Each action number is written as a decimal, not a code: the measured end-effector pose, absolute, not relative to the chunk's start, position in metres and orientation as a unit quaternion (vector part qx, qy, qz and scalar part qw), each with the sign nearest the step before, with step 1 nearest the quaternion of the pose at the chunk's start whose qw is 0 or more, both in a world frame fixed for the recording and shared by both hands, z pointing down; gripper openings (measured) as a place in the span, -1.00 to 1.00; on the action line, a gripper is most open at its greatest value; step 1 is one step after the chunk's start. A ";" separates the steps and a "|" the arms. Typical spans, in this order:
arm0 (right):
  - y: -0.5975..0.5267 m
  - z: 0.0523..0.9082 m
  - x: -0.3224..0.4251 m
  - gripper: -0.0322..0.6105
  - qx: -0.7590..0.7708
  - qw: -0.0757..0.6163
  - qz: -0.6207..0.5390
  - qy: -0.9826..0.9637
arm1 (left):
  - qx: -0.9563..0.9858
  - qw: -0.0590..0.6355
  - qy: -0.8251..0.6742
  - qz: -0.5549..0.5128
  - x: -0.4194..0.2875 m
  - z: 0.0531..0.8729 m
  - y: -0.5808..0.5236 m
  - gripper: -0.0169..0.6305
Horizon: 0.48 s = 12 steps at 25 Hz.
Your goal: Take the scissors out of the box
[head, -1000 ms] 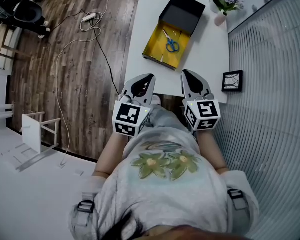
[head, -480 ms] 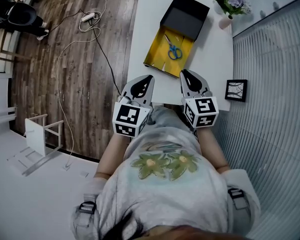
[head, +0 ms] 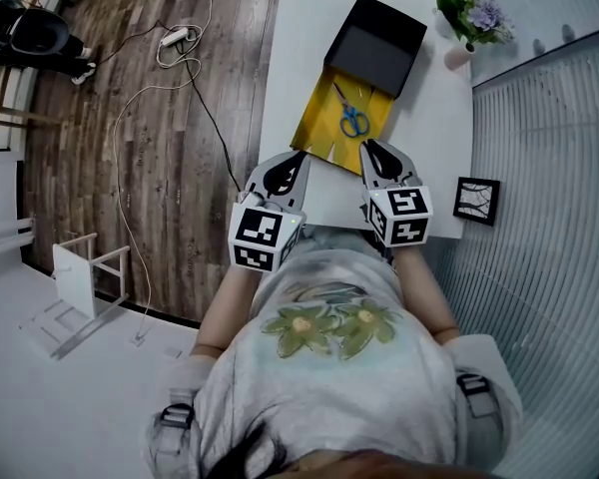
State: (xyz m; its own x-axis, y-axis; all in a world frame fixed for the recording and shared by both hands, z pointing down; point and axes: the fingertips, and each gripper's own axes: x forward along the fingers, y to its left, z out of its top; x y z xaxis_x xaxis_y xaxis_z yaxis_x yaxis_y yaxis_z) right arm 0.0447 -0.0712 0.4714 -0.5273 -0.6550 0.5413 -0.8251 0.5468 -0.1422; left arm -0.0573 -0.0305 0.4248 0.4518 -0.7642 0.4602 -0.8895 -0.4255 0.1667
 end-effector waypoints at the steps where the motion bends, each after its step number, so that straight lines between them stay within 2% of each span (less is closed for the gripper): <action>1: -0.075 0.474 0.044 -0.84 0.433 0.221 0.197 -0.851 | 0.828 0.198 -0.499 0.159 -0.059 0.426 -0.034 -0.93; 7: -0.095 0.490 0.041 -0.64 0.433 0.240 0.206 -0.844 | 0.824 0.204 -0.504 0.159 -0.070 0.436 -0.050 -0.93; 12: -0.104 0.502 0.041 -0.62 0.432 0.256 0.212 -0.838 | 0.823 0.210 -0.503 0.158 -0.073 0.443 -0.058 -0.93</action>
State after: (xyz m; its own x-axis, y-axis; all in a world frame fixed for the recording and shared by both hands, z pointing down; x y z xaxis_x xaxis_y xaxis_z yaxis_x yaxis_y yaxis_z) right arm 0.0409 -0.1042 0.5023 -0.4954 -0.6151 0.6134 -0.8330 0.5366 -0.1346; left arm -0.0734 -0.0577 0.4427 0.4432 -0.7624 0.4714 -0.8951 -0.4052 0.1862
